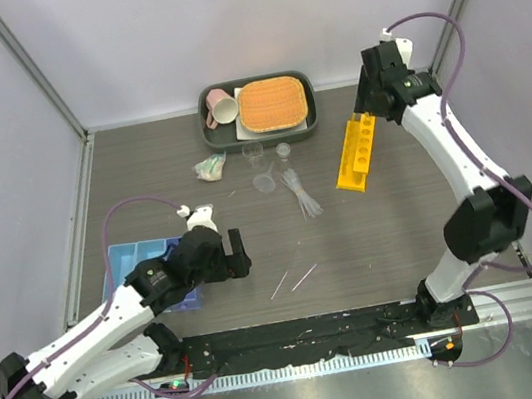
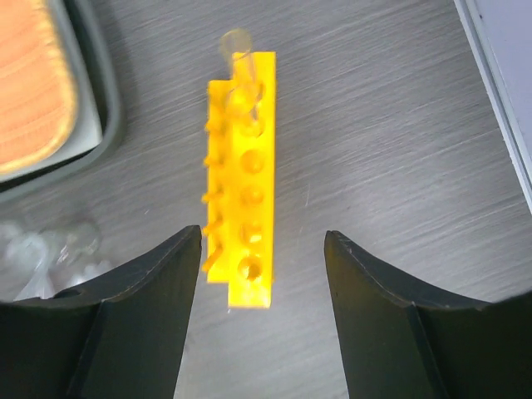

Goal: Organize the chemistry lab equipment

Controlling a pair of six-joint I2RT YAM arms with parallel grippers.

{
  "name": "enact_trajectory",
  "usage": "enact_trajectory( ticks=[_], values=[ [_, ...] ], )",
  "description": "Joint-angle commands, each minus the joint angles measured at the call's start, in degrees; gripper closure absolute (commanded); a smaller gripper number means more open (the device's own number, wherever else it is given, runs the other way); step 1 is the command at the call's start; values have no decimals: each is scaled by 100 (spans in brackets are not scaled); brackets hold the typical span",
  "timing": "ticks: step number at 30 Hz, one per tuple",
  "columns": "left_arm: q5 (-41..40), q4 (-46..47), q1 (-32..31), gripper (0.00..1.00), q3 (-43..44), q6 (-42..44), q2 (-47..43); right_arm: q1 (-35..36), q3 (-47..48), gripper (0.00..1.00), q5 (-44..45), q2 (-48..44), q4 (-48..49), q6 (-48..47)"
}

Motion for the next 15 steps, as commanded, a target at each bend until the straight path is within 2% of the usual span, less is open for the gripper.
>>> enact_trajectory(
  ticks=[1, 6, 11, 15],
  values=[
    [-194, 479, -249, 7, -59, -178, 508, 778, -506, 33, 447, -1095, -42, -40],
    [-845, 594, -1074, 10, 125, -538, 1186, 1666, -919, 33, 607, -1929, -306, -49],
    [-1643, 323, -1760, 14, 521, -828, 2090, 1984, -1500, 33, 326, -2642, -350, 48],
    [-1909, 189, -2297, 17, 741, -1084, 2601, 2124, -1719, 33, 177, -3003, -438, 74]
  ],
)
